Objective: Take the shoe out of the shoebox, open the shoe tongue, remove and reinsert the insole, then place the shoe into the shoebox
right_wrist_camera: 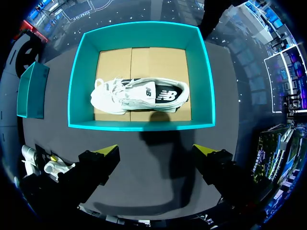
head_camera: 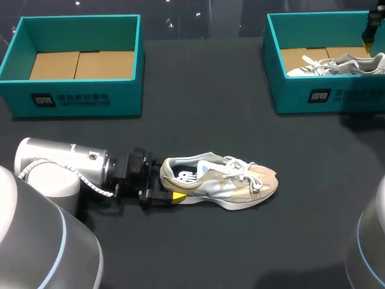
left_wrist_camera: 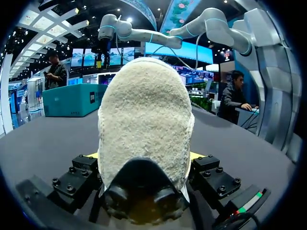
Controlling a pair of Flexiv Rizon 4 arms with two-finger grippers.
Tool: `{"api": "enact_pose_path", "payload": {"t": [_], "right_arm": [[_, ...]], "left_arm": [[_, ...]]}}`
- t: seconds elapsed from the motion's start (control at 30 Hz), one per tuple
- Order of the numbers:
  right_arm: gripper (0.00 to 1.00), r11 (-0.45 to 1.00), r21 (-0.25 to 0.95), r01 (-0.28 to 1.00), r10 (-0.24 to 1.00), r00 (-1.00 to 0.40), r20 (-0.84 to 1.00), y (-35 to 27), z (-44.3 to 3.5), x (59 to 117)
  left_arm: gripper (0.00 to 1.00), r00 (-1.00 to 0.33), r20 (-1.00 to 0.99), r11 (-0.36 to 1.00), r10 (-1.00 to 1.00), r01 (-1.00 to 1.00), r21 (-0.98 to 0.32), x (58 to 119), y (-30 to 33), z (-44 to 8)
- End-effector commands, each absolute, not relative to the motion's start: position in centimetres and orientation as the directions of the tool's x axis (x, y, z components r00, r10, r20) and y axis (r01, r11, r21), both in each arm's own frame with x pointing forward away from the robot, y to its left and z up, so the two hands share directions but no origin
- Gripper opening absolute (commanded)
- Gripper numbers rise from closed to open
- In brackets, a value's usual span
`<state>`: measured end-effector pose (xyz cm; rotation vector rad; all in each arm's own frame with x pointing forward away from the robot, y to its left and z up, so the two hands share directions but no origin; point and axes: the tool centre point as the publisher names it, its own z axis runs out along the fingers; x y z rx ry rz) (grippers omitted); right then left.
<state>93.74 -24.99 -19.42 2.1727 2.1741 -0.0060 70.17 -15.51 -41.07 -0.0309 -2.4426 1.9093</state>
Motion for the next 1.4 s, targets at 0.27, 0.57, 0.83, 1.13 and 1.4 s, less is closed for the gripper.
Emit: {"api": "enact_pose_path", "payload": {"t": [0.27, 0.57, 0.83, 1.13, 1.4], "right_arm": [[1.0, 0.001, 0.045, 0.999, 0.999, 0.002, -0.052, -24.97, -19.41, 93.71], [1.0, 0.001, 0.045, 0.999, 0.999, 0.002, -0.052, -24.97, -19.41, 93.71], [1.0, 0.001, 0.045, 0.999, 0.999, 0.002, -0.052, -24.97, -19.41, 93.71], [1.0, 0.001, 0.045, 0.999, 0.999, 0.002, -0.052, -24.97, -19.41, 93.71], [1.0, 0.001, 0.045, 0.999, 0.999, 0.002, -0.052, -24.97, -19.41, 93.71]], "left_arm": [[0.0, -0.999, 0.015, 0.24, 0.037, -0.006, -0.971, 69.88, -15.26, -41.16], [0.0, -0.999, 0.01, 0.241, 0.034, -0.002, -0.971, 70.15, -15.1, -41.13], [0.0, -0.999, 0.01, 0.241, 0.034, -0.002, -0.971, 70.15, -15.1, -41.13], [0.0, -0.999, 0.01, 0.241, 0.034, -0.002, -0.971, 70.15, -15.1, -41.13], [0.0, -0.999, 0.01, 0.241, 0.034, -0.002, -0.971, 70.15, -15.1, -41.13]]}}
